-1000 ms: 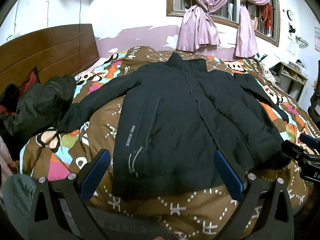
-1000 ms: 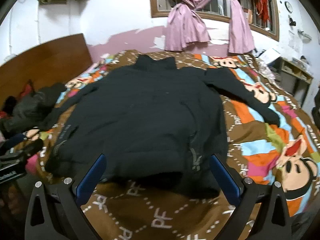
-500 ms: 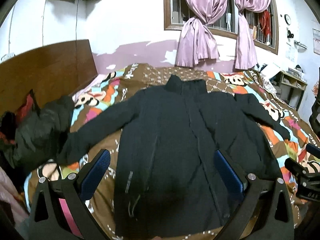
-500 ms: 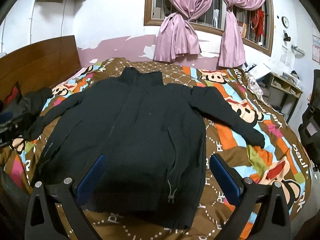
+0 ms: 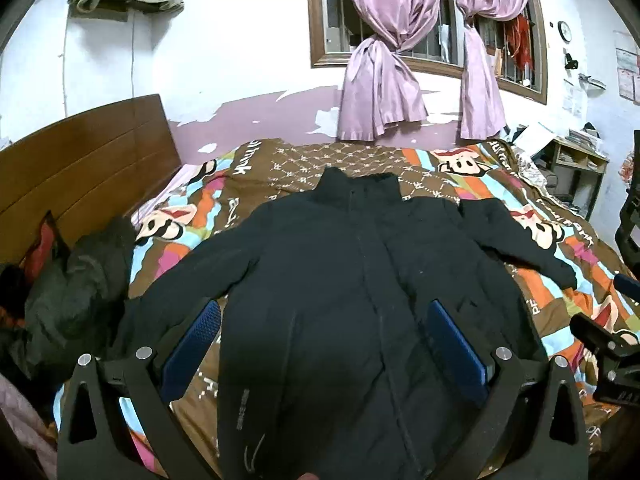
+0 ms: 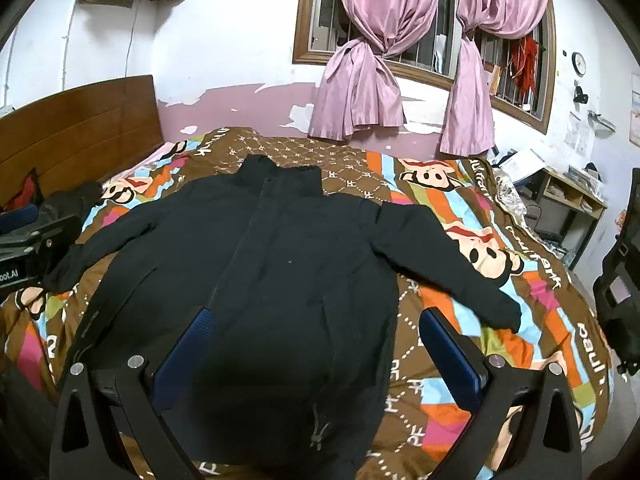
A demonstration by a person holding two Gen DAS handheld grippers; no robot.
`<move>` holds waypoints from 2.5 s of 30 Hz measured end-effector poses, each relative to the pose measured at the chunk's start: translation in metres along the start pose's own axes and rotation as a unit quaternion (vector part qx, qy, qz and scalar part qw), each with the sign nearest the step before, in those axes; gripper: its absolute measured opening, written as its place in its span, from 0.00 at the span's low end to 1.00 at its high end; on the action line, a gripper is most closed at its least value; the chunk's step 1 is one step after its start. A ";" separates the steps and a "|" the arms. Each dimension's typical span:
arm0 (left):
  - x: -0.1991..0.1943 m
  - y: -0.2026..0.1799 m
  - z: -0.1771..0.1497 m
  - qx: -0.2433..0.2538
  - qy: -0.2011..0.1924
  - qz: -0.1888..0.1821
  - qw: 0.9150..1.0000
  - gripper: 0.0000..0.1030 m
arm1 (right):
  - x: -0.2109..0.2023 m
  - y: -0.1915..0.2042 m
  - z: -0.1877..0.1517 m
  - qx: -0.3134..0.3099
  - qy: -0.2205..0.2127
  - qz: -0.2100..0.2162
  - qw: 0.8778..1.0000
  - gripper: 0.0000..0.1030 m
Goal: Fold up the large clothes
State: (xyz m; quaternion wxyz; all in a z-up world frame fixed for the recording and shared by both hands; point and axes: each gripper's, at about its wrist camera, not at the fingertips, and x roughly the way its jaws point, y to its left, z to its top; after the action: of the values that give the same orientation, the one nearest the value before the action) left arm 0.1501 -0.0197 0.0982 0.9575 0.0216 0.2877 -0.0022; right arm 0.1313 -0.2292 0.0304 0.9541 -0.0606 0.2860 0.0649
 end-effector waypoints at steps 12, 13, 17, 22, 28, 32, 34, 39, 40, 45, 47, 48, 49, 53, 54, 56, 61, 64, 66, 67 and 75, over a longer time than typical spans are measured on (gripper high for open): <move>0.025 -0.005 0.048 0.015 -0.006 -0.007 1.000 0.98 | 0.025 -0.029 0.098 -0.038 0.075 0.008 0.996 1.00; 0.030 -0.005 0.052 0.014 -0.004 -0.008 1.000 0.98 | 0.031 -0.032 0.106 -0.029 0.082 0.018 0.996 1.00; 0.050 -0.004 0.063 0.017 -0.001 -0.011 1.000 0.98 | 0.051 -0.042 0.133 -0.026 0.070 0.031 0.997 1.00; 0.091 -0.007 0.077 0.023 0.006 -0.010 1.000 0.98 | 0.095 -0.052 0.154 -0.012 0.044 0.026 0.999 1.00; 0.144 -0.015 0.083 0.032 0.017 -0.015 0.999 0.98 | 0.153 -0.079 0.150 0.040 0.043 0.031 0.998 1.00; 0.182 -0.025 0.082 0.045 0.028 -0.018 0.998 0.98 | 0.195 -0.101 0.130 0.067 0.055 0.020 0.996 1.00; 0.202 -0.030 0.080 0.047 0.035 -0.024 0.998 0.98 | 0.214 -0.113 0.120 0.084 0.062 0.019 0.994 1.00; 0.245 -0.045 0.077 0.052 0.046 -0.037 0.997 0.98 | 0.248 -0.136 0.099 0.132 0.080 0.020 0.988 1.00; 0.256 -0.050 0.076 0.057 0.050 -0.038 0.996 0.98 | 0.255 -0.141 0.094 0.141 0.083 0.023 0.986 1.00; 0.297 -0.069 0.069 0.072 0.073 -0.047 0.994 0.98 | 0.278 -0.159 0.072 0.157 0.101 -0.001 0.982 1.00; 0.314 -0.078 0.067 0.075 0.083 -0.057 0.992 0.98 | 0.280 -0.171 0.061 0.175 0.101 -0.007 0.979 1.00; 0.323 -0.083 0.066 0.077 0.087 -0.063 0.991 0.98 | 0.281 -0.179 0.055 0.189 0.102 -0.012 0.977 1.00; 0.329 -0.086 0.066 0.077 0.089 -0.070 0.991 0.98 | 0.280 -0.188 0.047 0.206 0.102 -0.016 0.973 1.00; 0.355 -0.100 0.066 0.071 0.097 -0.103 0.987 0.98 | 0.276 -0.224 0.016 0.276 0.102 -0.024 0.955 1.00; 0.361 -0.104 0.066 0.067 0.099 -0.114 0.986 0.98 | 0.274 -0.232 0.010 0.291 0.102 -0.027 0.951 1.00; 0.367 -0.115 0.066 0.063 0.101 -0.136 0.984 0.98 | 0.269 -0.256 -0.007 0.330 0.100 -0.036 0.938 1.00; 0.378 -0.147 0.066 0.059 0.103 -0.185 0.976 0.98 | 0.259 -0.309 -0.039 0.409 0.105 -0.065 0.904 1.00; 0.384 -0.169 0.066 0.065 0.109 -0.195 0.973 0.98 | 0.258 -0.341 -0.062 0.455 0.116 -0.074 0.880 1.00; 0.389 -0.183 0.064 0.074 0.115 -0.198 0.971 0.98 | 0.259 -0.357 -0.073 0.479 0.123 -0.074 0.866 1.00; 0.390 -0.189 0.064 0.079 0.117 -0.197 0.970 0.98 | 0.260 -0.365 -0.081 0.496 0.126 -0.071 0.856 1.00; 0.417 -0.215 0.043 0.113 0.158 -0.173 0.966 0.98 | 0.270 -0.401 -0.114 0.580 0.124 -0.032 0.804 0.69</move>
State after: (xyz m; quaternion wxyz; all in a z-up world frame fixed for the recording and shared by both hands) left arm 0.5183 -0.2328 -0.1039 0.8761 0.0792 0.4328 -0.1970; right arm 0.3576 -0.6171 -0.1822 0.7691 0.4876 0.3842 -0.1519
